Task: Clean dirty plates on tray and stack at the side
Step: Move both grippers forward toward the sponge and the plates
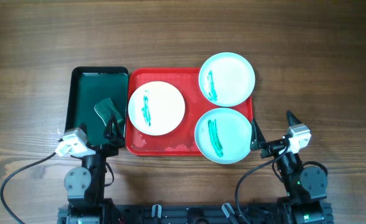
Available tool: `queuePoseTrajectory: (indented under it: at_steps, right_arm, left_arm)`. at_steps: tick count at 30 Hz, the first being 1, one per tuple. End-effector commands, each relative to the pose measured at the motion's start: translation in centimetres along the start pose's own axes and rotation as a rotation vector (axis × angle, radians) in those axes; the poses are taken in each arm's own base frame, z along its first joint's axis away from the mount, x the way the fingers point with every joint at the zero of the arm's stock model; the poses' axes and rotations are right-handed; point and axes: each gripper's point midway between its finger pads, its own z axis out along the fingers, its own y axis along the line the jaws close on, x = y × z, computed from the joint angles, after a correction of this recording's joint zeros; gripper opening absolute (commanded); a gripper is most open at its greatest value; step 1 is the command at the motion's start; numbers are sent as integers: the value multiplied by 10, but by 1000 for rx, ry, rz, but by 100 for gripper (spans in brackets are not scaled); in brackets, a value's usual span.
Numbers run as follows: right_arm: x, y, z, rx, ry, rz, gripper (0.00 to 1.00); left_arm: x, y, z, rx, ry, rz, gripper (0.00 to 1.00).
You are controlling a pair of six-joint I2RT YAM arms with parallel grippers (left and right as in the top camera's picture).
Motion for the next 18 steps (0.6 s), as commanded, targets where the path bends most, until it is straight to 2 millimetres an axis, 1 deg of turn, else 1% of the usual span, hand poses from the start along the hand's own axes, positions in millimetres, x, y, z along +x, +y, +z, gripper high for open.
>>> queuePoseTrajectory:
  at_steps: [1,13,15,18]
  right_arm:
    - [0,-1,0,4,0,14,100]
    - [0,-1,0,5,0,13,100]
    - [-1,-13,0,76,-8,12,100]
    - [-1,-14,0,78,-7,12,100]
  left_arm:
    - [0,4,0,-16,-9,-6,100]
    - [0,4,0,-16,-9,-6,100]
    - [0,4,0,-16,-9,-7,100]
    - [0,4,0,-16,-9,-7,100]
